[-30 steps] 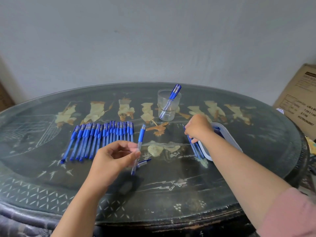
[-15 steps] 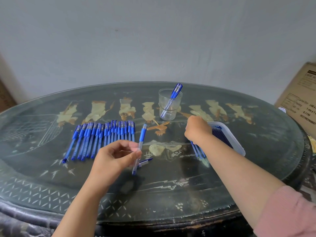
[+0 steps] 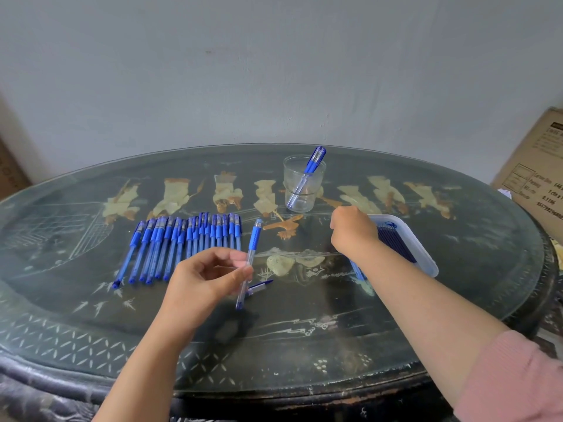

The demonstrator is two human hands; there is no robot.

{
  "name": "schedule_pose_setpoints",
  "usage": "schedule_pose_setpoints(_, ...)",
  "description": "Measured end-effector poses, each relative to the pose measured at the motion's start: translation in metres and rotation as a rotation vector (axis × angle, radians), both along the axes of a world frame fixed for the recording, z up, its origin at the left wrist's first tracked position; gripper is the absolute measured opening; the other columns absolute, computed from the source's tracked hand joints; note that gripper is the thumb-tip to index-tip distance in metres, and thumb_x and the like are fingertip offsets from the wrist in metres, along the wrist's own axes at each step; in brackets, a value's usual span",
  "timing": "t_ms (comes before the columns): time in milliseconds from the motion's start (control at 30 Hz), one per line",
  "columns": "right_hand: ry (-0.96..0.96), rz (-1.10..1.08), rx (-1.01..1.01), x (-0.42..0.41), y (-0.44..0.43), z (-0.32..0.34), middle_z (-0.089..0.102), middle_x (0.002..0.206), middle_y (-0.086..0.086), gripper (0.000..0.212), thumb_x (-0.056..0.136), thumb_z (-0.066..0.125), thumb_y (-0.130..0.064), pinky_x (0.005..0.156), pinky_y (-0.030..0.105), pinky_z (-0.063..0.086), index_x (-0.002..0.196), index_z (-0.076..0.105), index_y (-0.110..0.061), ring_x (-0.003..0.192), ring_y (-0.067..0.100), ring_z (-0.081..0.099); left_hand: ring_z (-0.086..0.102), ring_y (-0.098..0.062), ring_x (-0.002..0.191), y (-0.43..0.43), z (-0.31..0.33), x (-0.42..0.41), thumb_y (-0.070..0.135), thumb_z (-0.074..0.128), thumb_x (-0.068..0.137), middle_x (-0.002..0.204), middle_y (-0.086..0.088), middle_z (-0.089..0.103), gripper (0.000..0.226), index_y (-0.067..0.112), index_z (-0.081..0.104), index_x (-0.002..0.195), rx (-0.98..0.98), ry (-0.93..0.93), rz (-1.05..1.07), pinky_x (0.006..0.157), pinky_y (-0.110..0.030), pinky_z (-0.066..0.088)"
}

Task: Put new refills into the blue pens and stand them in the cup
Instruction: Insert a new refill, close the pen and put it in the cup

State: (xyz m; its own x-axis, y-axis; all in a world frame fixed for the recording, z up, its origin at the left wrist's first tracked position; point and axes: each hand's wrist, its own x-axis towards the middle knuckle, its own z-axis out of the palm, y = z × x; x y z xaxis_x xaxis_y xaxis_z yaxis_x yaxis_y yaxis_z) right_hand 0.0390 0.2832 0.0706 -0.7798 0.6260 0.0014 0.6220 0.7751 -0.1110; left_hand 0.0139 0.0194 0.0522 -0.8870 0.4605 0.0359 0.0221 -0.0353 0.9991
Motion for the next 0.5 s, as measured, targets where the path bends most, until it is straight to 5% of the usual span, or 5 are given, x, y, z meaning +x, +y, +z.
schedule_pose_setpoints(133,0.141,-0.028,-0.113,0.005,0.005,-0.001,0.061,0.118,0.01,0.04,0.084,0.052,0.011,0.076,0.034,0.05,0.115,0.065,-0.011,0.103,0.033,0.061,0.071,-0.017,0.074,0.0,0.0,0.001,0.009,0.077,0.068,0.081,-0.004,0.075,0.022,0.007,0.073,0.089,-0.002,0.001,0.005,0.07,-0.03,0.06)
schedule_pose_setpoints(300,0.487,-0.184,-0.358,0.029,0.026,-0.001,0.068,0.109,0.007,0.032,0.085,0.052,0.003,0.077,0.044,0.058,0.099,0.072,-0.017,0.085,0.034,0.067,0.07,-0.018,0.074,0.0,-0.002,0.002,0.0,0.075,0.075,0.081,-0.006,0.074,0.016,0.008,0.072,0.089,0.014,0.023,0.016,0.065,-0.022,0.058)
schedule_pose_setpoints(400,0.5,-0.277,-0.406,0.047,0.038,-0.003,0.071,0.105,0.012,0.026,0.087,0.052,0.004,0.082,0.049,0.057,0.095,0.075,-0.008,0.087,0.039,0.068,0.071,-0.021,0.076,0.0,-0.003,0.002,0.002,0.075,0.077,0.082,-0.003,0.074,0.016,0.012,0.073,0.089,0.013,0.037,0.05,0.068,-0.024,0.057)
schedule_pose_setpoints(500,0.407,-0.266,-0.342,0.058,0.042,-0.009,0.072,0.103,0.011,0.027,0.088,0.052,0.005,0.09,0.04,0.053,0.095,0.077,-0.005,0.096,0.032,0.065,0.071,-0.023,0.077,0.001,-0.003,0.003,0.003,0.075,0.077,0.083,-0.004,0.074,0.016,0.012,0.073,0.09,0.013,0.033,0.055,0.07,-0.025,0.057)
